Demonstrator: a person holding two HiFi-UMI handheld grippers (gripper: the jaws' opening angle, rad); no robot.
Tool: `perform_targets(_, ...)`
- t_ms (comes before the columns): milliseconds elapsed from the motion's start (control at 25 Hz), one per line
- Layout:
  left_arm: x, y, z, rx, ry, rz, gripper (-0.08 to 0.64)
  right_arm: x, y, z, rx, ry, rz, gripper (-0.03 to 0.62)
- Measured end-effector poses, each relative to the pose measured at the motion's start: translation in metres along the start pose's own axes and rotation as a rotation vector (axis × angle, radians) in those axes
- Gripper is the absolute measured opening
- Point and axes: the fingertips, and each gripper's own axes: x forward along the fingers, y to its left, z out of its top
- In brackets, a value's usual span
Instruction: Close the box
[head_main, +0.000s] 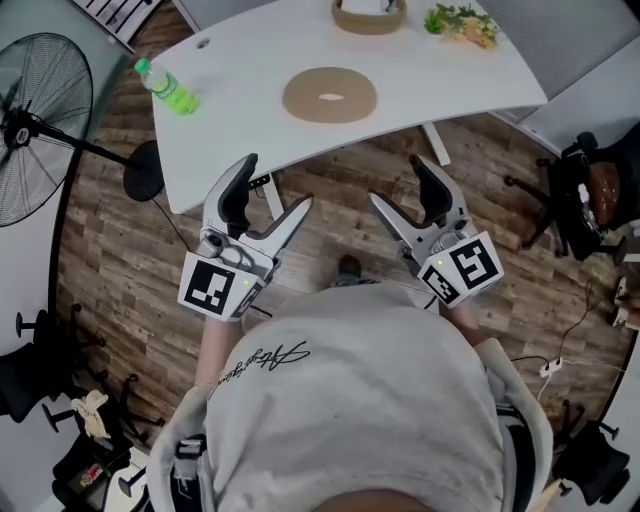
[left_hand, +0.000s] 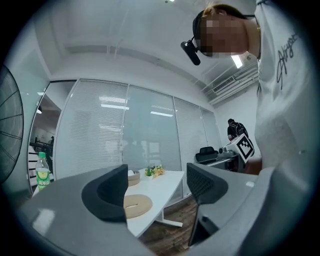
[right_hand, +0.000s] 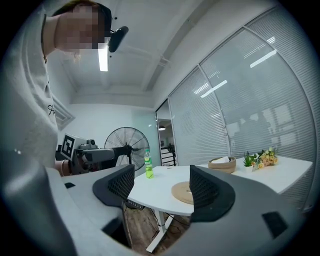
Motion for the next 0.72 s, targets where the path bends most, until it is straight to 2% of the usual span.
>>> perform_targets(280, 0.025, -0.008, 0.002, 0.018, 0.008, 0.006, 0.353, -0.001, -0.024, -0.002, 0.006, 0.001, 0.028, 0.333)
perform_targets(720, 0.022, 0.005, -0.006, 0.005, 0.026, -0.024, 0.353, 0.013, -0.012, -0.003, 0.004, 0.012, 0.051, 0.334)
